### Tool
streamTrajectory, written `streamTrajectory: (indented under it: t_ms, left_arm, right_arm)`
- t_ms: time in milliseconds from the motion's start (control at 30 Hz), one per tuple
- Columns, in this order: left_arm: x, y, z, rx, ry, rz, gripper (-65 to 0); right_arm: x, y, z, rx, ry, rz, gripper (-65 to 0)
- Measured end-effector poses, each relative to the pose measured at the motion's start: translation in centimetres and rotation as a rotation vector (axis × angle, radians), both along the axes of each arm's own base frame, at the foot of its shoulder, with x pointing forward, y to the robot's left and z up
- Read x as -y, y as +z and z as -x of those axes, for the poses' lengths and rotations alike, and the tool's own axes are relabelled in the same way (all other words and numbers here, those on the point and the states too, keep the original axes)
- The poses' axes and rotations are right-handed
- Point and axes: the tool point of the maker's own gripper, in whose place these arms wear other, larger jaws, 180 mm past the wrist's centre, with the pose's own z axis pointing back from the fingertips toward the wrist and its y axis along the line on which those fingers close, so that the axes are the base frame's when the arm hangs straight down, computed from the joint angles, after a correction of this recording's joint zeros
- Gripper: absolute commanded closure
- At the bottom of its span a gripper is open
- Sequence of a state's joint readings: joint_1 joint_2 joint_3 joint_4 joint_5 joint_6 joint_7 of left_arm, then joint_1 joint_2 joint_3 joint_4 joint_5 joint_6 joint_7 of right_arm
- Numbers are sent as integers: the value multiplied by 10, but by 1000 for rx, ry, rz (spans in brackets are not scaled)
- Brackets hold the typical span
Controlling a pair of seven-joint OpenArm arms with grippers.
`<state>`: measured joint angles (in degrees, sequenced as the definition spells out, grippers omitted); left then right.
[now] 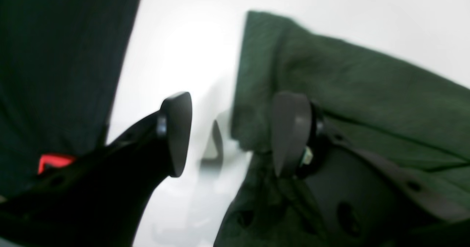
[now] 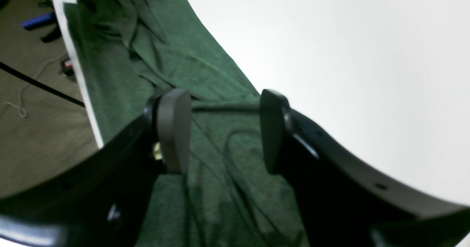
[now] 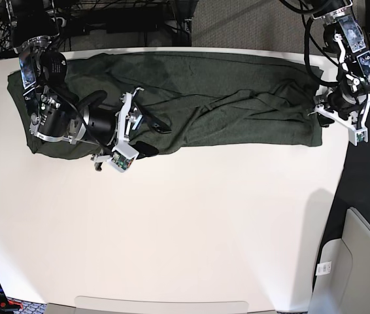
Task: Fold the T-shirt properly
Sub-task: 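Release the sleeve and pull the right gripper back toward the shirt's end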
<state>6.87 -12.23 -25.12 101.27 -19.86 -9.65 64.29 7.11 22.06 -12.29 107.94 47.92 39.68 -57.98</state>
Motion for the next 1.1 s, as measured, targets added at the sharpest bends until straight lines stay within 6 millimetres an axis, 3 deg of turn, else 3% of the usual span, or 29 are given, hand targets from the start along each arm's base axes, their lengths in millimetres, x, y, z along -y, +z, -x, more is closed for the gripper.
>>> streamTrajectory:
  t_ms: [200, 500, 900, 1100]
  left_arm:
    - [0, -25, 12, -68, 15, 42, -339]
    - [17, -31, 14, -44, 11, 159, -339]
    - [23, -35, 18, -11, 16, 228, -339]
    - [41, -35, 21, -12, -1, 346, -339]
  right_arm:
    - [12, -5, 0, -6, -22, 30, -276]
    - [14, -5, -1, -5, -27, 30, -276]
    - [13, -4, -1, -5, -27, 26, -276]
    - [12, -4, -1, -5, -26, 21, -276]
